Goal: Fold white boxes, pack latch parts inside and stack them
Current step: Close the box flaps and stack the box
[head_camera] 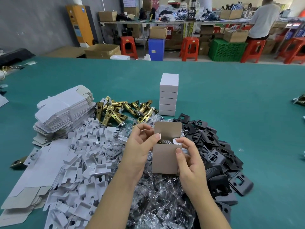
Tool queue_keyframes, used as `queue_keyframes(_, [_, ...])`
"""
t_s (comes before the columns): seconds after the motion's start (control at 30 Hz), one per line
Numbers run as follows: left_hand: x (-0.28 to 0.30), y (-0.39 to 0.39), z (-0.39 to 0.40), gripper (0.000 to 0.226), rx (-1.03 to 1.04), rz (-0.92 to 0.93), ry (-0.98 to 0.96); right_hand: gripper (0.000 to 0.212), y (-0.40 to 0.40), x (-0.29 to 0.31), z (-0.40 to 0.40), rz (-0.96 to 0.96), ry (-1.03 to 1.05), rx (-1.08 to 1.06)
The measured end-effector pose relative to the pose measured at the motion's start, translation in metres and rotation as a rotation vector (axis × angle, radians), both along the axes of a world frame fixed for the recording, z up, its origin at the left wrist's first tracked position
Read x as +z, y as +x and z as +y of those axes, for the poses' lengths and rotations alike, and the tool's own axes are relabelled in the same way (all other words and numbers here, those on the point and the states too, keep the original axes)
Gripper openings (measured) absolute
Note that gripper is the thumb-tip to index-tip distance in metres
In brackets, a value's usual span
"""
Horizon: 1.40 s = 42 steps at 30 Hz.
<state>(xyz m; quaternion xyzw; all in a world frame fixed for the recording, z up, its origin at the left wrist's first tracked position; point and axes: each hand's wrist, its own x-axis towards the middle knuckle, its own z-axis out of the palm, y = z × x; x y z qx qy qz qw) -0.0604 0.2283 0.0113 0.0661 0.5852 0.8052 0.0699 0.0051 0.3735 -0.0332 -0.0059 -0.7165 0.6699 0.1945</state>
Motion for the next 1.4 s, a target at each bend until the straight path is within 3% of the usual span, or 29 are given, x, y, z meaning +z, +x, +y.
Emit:
queue_keyframes(0.2, [0.003,-0.003,-0.002,0.036,-0.123,0.011,-0.12,0.026,-0.002,-0.004,0.0,-0.002,0.027,0.013])
queue_keyframes(0.43, [0.002,-0.004,-0.007,0.03,-0.159,0.039,-0.107,0.029,-0.004,-0.007,0.0,-0.033,0.009,0.005])
queue_keyframes(0.7, [0.002,-0.001,-0.02,0.026,-0.29,0.202,-0.224,0.03,-0.004,-0.004,-0.001,-0.016,-0.014,-0.047])
queue_keyframes(0.83, [0.001,0.001,-0.017,0.027,-0.197,0.258,-0.369,0.033,-0.001,-0.002,-0.002,-0.02,0.044,-0.017])
queue_keyframes(1.0, [-0.002,0.003,-0.014,0.017,-0.181,0.286,-0.405,0.037,-0.001,-0.001,0.0,-0.044,0.053,0.005])
queue_keyframes(1.1, [-0.002,0.003,-0.017,0.024,-0.194,0.293,-0.474,0.035,0.0,0.001,-0.001,-0.038,-0.004,0.005])
queue_keyframes(1.27, [0.001,0.004,-0.019,0.034,-0.206,0.351,-0.545,0.05,-0.001,0.005,-0.003,-0.04,-0.04,-0.011])
queue_keyframes(1.4, [0.001,0.005,-0.021,0.035,-0.194,0.388,-0.585,0.039,0.0,0.006,-0.005,-0.052,-0.027,-0.023])
